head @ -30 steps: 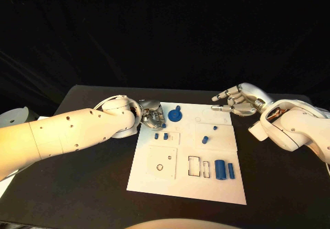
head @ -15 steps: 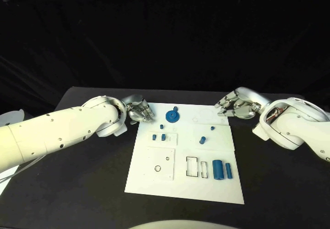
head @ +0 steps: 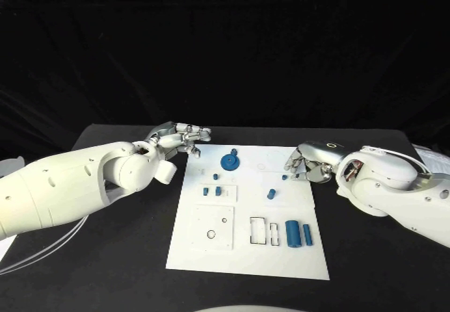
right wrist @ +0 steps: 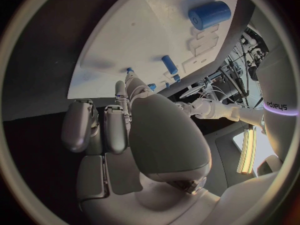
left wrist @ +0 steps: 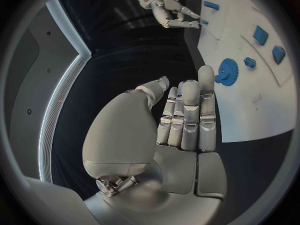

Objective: Assemble the parts on the task board

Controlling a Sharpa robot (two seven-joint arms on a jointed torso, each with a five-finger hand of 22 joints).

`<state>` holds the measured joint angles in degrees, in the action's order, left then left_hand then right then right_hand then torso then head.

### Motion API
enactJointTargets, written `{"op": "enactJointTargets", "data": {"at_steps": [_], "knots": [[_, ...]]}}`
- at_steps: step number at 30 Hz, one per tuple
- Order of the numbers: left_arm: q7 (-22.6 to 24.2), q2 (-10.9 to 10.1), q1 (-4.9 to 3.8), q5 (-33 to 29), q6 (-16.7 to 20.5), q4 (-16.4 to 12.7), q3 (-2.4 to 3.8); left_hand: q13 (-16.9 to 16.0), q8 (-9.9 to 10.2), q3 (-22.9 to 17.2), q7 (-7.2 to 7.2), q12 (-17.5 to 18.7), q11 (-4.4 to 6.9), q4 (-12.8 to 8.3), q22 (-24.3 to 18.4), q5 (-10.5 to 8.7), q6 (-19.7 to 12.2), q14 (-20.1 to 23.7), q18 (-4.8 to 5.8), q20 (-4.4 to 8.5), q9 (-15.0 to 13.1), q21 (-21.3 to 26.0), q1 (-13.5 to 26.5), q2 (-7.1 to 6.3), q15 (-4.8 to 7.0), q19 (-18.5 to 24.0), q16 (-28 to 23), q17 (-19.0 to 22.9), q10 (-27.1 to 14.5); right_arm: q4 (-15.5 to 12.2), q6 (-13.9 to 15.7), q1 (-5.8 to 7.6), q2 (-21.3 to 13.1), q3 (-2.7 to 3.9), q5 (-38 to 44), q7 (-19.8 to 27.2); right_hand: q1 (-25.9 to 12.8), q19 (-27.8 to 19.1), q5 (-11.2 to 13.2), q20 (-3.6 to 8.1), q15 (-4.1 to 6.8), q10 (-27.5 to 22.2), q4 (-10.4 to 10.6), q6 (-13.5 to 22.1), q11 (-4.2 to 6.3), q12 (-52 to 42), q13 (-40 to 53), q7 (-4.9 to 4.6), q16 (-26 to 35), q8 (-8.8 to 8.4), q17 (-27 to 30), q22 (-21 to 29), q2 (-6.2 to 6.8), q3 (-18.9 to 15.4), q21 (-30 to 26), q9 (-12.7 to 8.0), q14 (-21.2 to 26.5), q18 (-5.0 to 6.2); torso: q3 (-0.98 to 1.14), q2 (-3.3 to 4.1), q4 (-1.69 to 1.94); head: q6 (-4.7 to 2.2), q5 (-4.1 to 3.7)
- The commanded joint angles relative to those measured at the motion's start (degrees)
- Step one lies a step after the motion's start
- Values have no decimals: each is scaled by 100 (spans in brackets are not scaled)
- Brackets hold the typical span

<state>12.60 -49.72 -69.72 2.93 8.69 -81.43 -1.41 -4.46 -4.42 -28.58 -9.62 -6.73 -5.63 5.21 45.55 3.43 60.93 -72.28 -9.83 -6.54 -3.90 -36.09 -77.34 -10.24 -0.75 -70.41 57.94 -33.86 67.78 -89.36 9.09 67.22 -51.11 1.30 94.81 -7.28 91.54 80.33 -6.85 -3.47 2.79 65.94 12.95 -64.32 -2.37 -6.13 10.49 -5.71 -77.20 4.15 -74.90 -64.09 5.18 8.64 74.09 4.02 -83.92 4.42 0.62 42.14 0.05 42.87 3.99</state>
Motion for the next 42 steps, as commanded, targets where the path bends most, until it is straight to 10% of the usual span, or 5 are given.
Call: {"op": "enactJointTargets", "data": {"at_steps": [1,25,42], "knots": [[469,-28,-4,-1219,-199,-89,-4,-10,-31,50,-12,-43,14,0,-13,19,50,72,-69,9,-8,37,12,53,9,44,-45,69,30,-3,-258,-22,41,-7,664,-197,-18,11,19,43,35,20,4,16,7,53,-104,20,40,-46,16,20,81,105,-33,-11,-351,82,-7,5,-12,-13,-15],[506,-97,-3,-1411,-219,-270,-14,-16,-47,94,-7,-92,19,-40,-48,22,63,113,-68,12,-9,83,-13,72,12,52,-66,135,19,158,-391,-97,366,-56,764,-152,-219,19,134,32,19,141,13,9,-15,134,-502,-3,77,-42,92,81,193,657,-98,-4,-351,88,8,6,-7,-11,-38],[422,-108,-4,-1317,-129,-292,-15,-15,-49,124,-12,-142,17,-87,-85,25,43,118,-66,17,-2,122,-57,139,14,33,-41,171,-27,214,-902,-114,440,-67,817,-134,-353,72,355,55,54,574,-229,-420,75,75,-627,78,27,86,79,5,-62,1259,-58,109,-369,74,7,7,-7,29,-32]]}}
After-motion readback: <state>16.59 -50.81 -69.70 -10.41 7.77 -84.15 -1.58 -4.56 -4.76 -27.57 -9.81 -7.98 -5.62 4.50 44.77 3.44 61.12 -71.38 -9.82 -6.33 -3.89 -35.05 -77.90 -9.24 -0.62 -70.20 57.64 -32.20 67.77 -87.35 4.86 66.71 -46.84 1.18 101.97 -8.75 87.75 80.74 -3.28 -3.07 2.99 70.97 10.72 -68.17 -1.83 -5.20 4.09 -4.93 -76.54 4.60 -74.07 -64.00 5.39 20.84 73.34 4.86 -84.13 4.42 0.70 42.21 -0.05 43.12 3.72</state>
